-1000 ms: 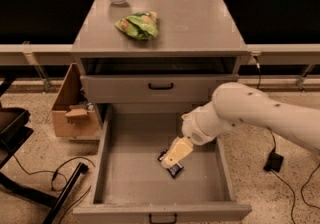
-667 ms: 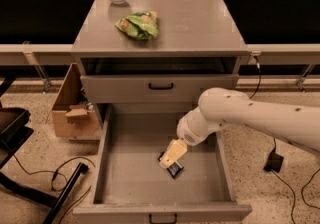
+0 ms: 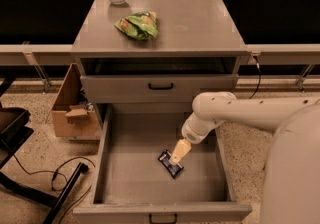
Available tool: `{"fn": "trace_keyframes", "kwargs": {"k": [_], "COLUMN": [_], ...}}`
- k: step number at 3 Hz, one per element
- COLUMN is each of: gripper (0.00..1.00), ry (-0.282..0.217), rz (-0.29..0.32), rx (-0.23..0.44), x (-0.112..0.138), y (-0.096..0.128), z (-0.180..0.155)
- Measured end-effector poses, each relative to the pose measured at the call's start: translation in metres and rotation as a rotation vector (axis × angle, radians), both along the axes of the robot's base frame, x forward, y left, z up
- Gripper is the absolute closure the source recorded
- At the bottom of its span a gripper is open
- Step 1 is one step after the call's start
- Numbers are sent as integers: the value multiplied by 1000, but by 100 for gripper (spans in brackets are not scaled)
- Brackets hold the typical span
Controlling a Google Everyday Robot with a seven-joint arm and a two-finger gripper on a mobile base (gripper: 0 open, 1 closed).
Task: Pick rxbar blueberry from middle drawer and place on counter
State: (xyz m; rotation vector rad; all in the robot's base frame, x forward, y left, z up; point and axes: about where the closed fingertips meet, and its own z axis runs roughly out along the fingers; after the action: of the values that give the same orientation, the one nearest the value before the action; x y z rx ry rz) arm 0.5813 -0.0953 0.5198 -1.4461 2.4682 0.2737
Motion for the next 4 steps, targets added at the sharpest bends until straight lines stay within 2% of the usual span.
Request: {"fn": "trace_keyframes", "kwargs": {"k": [1, 2, 4], "gripper": [0, 0, 0], "ry": [10, 38, 81], "rz": [-56, -134, -222], "rx": [-78, -117, -41], "x": [11, 8, -10], "y": [-20, -26, 19], "z": [-25, -59, -104]}}
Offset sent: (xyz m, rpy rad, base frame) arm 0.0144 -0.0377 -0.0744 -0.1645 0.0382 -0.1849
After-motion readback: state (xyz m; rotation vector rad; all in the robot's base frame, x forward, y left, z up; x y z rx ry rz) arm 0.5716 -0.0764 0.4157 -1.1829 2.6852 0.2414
